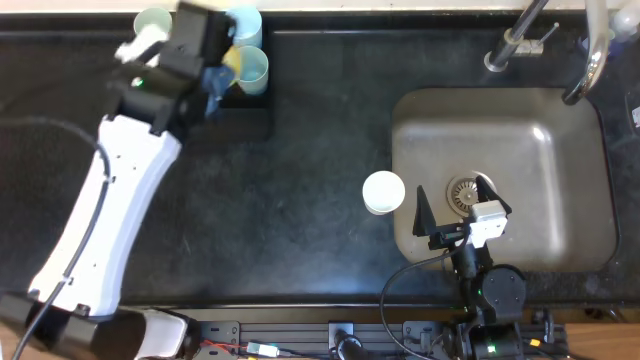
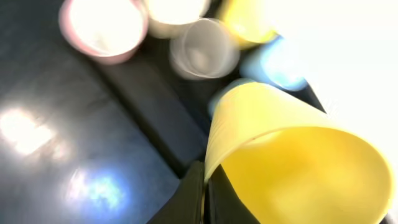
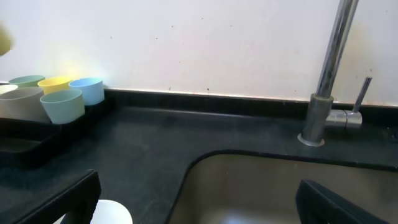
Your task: Store Cups
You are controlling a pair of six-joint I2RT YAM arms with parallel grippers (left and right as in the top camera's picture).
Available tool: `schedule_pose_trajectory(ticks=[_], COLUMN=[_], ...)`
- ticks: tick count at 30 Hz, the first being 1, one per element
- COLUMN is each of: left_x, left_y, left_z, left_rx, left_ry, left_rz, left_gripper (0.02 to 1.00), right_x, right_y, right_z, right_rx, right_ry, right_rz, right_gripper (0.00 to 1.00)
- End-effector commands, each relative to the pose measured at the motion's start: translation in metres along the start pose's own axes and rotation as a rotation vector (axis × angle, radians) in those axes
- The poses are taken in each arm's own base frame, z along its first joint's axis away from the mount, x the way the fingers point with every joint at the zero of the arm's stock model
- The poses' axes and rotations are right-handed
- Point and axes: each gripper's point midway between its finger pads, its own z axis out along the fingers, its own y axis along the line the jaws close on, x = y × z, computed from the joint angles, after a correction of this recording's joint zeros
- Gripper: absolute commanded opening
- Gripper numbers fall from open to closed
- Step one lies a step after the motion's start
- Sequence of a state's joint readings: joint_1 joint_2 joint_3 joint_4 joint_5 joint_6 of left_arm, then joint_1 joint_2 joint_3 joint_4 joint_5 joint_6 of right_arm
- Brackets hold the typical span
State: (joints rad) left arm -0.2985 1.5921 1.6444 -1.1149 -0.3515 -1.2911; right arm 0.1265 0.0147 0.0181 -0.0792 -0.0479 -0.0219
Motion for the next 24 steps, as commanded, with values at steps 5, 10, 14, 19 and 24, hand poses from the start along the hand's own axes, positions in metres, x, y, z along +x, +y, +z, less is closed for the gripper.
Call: schedule_pose_trajectory(ticks=[5,10,14,19,24], left_x=[0.021,0.022,0.020,0.020,0.020], left_y=[0.062,0.079,0.084,0.084,0.081], left_z=[0.048,0.068,0.081,0.098,0.111], left_rx=[-0.204,-0.258,-0.292,-0.303,-0.297], left_ry=[0.066,0.059,0.063,0.079,0.093], left_rz=[-0.352,-0.382,-0.399,-0.419,-0.439], left_gripper=[0.036,0.038,0.036,0.036,0.038], right_x=[0.003,0.003,0.003,0.003,0.003], right_y=[-0.001,-0.001,-0.001,-0.001,-0.001], right_z=[0.000,0.000,0.000,0.000,0.000], right_rx=[0.002,0.002,0.002,0.002,0.002], right_ry=[-0.002,-0.002,-0.003,-0.003,-0.003], right_rz=[0.007,0.007,0.007,0.007,0.007], right_gripper=[0.998,1.000,0.998,0.996,0.998])
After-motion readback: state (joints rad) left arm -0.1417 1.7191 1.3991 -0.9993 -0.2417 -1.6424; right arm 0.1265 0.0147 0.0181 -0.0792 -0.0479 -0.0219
